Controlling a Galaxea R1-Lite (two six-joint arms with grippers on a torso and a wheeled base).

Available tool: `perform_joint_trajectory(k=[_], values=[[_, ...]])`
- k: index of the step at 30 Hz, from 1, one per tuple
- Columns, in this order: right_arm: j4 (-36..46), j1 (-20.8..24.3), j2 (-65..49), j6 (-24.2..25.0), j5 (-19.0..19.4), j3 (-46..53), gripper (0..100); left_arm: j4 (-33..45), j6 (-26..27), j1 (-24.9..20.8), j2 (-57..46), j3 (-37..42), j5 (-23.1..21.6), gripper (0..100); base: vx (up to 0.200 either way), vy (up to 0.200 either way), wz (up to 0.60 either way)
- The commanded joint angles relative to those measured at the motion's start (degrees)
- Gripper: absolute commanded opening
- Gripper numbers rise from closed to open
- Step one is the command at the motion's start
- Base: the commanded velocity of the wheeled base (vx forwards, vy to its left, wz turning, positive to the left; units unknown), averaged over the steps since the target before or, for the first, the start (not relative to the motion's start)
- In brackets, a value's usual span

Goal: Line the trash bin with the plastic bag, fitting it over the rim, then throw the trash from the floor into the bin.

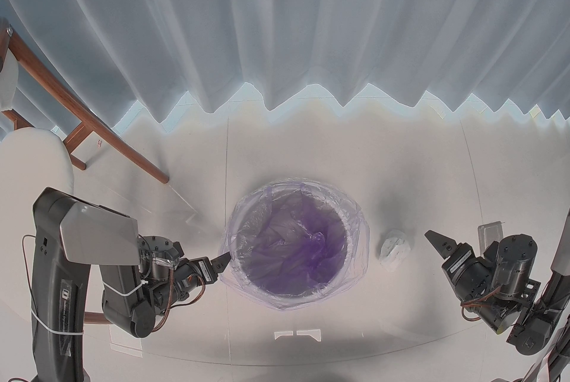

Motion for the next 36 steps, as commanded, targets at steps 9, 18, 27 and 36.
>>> perform_joint_trajectory(k=[9, 18, 27, 36], values=[[0.07, 1.12, 1.34, -0.06, -0.02, 1.01, 100, 13.17, 0.38, 0.14, 6.8, -18.16, 9.65, 100, 0.0, 0.0, 0.0], [0.07, 1.21, 2.57, -0.06, -0.02, 1.01, 100, 21.96, 0.29, 0.05, 7.51, -23.52, 10.7, 100, 0.0, 0.0, 0.0], [-0.02, 1.74, 3.1, 0.03, -0.02, 1.01, 100, 24.51, 0.29, -0.13, 7.33, -23.61, 14.04, 100, 0.0, 0.0, 0.0], [0.07, 1.74, 3.01, 0.03, -0.02, 1.01, 100, 16.34, 0.03, -1.36, 1.88, -17.98, 14.92, 100, 0.0, 0.0, 0.0]])
